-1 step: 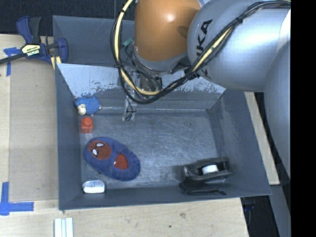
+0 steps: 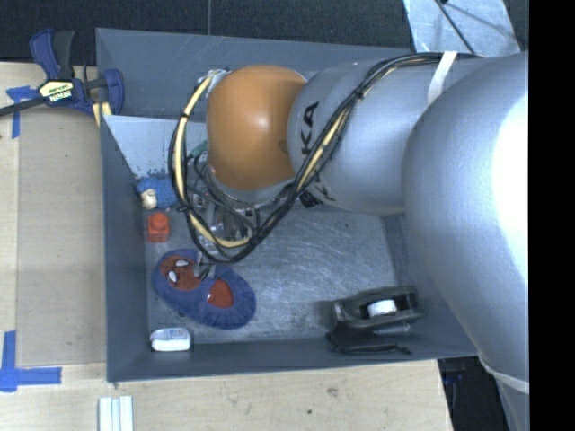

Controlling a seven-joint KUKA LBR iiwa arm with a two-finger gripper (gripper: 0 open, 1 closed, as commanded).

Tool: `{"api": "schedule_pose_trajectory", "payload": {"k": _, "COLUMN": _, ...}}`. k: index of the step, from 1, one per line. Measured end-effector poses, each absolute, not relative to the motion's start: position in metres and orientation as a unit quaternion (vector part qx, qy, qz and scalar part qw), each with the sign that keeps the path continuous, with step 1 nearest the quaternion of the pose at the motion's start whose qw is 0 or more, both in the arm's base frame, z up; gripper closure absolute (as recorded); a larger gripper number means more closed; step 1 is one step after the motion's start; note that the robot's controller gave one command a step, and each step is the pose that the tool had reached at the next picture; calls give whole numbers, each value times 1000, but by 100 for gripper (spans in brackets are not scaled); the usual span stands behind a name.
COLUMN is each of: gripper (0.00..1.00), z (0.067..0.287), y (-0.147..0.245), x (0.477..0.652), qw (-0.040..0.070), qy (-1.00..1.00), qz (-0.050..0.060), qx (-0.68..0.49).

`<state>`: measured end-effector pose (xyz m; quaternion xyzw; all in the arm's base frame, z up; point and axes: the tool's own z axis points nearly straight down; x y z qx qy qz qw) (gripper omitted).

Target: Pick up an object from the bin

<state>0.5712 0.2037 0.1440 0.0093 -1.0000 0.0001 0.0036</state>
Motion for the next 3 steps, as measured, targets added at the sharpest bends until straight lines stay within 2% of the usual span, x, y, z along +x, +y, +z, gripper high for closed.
{"api": "schedule_pose_trajectory", "payload": {"k": 1, "gripper": 0, "z": 69, "y": 142, "x": 552, "qw": 2, "qy": -1000, "qz": 1, "qx": -21}}
{"api": "schedule_pose_trajectory", "payload": {"k": 2, "gripper": 100, "z": 75, "y": 146, "x": 556, "qw": -5, "qy": -1000, "qz": -1, "qx": -19}}
{"api": "schedule_pose_trajectory", "payload": {"k": 3, "gripper": 100, "z": 201, "y": 134, "x": 600, "qw": -6, "qy": -1000, "qz": -1, "qx": -9}}
